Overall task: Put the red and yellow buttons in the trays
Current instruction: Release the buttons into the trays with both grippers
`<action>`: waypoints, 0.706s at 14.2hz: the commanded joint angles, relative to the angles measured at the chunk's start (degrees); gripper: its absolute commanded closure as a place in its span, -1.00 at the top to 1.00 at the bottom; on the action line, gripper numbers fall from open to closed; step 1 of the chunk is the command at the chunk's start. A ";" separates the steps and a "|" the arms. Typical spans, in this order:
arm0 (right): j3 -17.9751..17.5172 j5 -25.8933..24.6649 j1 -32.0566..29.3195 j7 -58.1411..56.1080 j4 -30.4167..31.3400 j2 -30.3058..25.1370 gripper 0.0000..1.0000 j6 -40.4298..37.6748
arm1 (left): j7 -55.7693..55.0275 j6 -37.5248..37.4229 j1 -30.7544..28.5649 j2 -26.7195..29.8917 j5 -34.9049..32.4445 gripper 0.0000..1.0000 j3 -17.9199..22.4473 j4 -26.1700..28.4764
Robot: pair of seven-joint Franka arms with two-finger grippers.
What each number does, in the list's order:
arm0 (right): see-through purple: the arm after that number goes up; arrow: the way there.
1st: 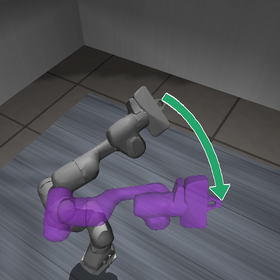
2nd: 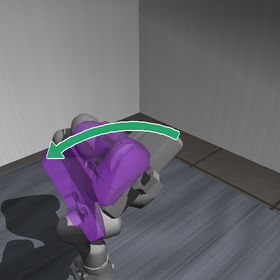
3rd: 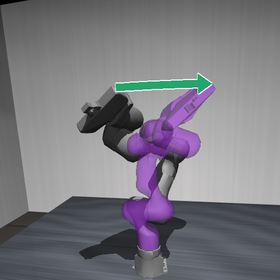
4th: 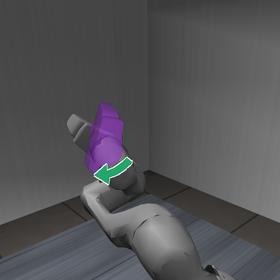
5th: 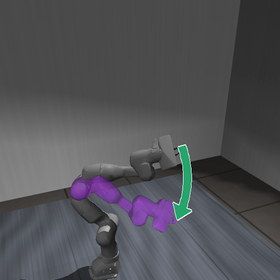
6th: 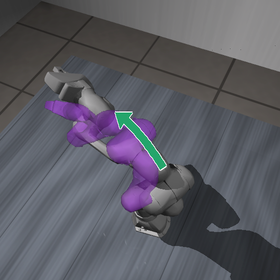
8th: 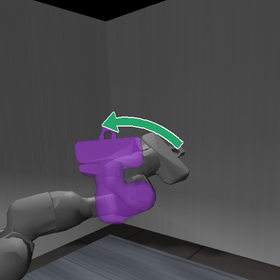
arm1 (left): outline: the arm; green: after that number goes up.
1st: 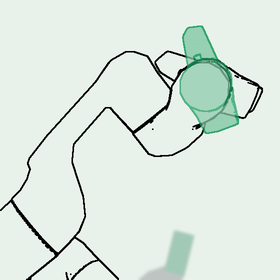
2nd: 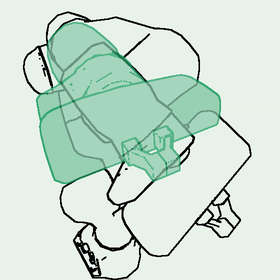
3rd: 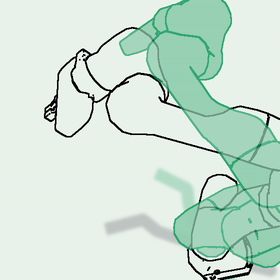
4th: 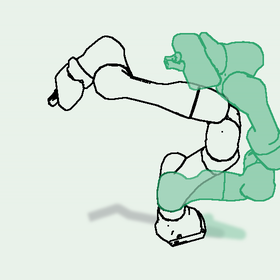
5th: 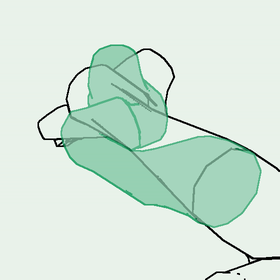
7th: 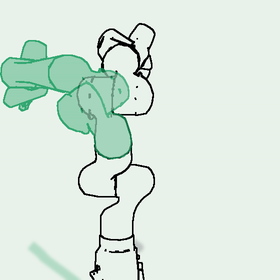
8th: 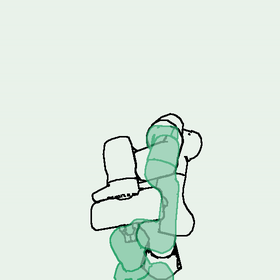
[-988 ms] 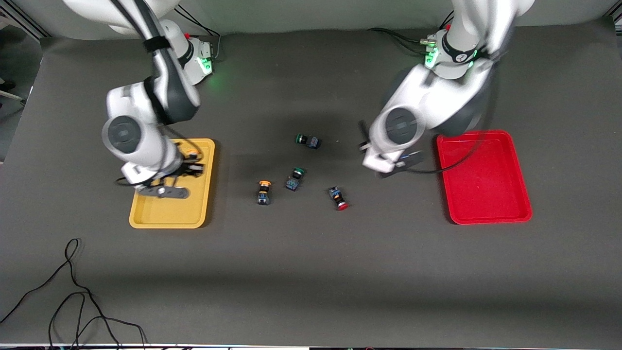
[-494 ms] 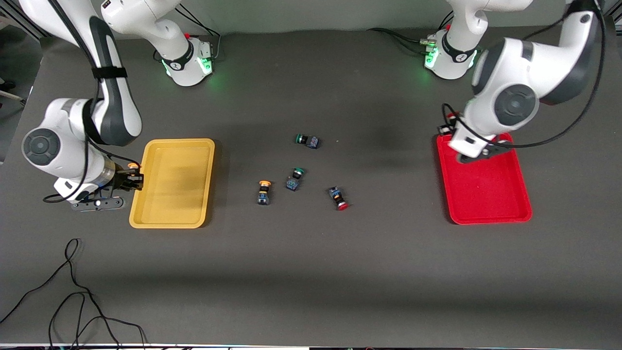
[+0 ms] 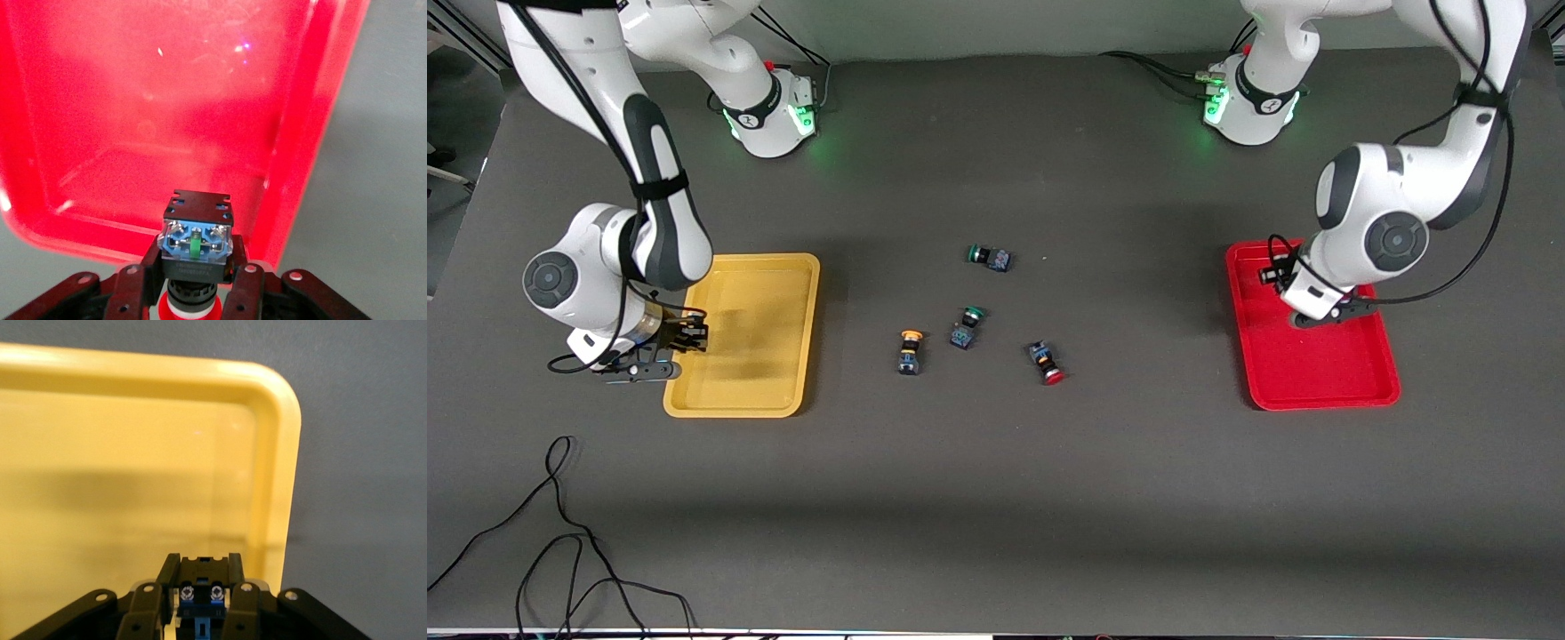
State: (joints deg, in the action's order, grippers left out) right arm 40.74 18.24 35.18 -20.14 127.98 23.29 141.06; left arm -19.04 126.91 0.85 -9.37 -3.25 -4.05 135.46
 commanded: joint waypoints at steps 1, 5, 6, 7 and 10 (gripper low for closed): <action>-0.40 3.38 0.16 -2.02 -1.86 2.11 -0.85 0.62 | 0.67 4.30 -1.11 -3.80 -1.24 -1.00 -0.78 0.06; -0.23 3.47 0.15 0.09 -8.96 1.94 1.00 -6.73 | 0.67 3.54 -1.99 -4.26 -1.33 0.99 -0.78 -0.64; -0.05 3.47 0.42 0.45 -11.50 1.85 1.00 -10.16 | 0.67 1.17 -1.99 -3.03 -1.33 0.99 -0.87 -1.68; 0.04 3.38 0.42 0.62 -13.88 1.59 1.00 -12.98 | 0.50 -3.38 -1.73 -1.63 -1.33 0.99 -1.13 -3.87; -0.31 2.86 3.73 8.15 -18.55 0.97 1.00 -18.53 | -0.73 -20.60 2.65 -1.96 -0.10 0.99 -1.84 -18.78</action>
State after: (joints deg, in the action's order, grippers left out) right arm 40.23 20.27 35.86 -17.09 112.11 24.64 125.94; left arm -18.94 116.33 0.19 -11.66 -3.70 -5.53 126.11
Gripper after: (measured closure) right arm 0.000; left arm 0.048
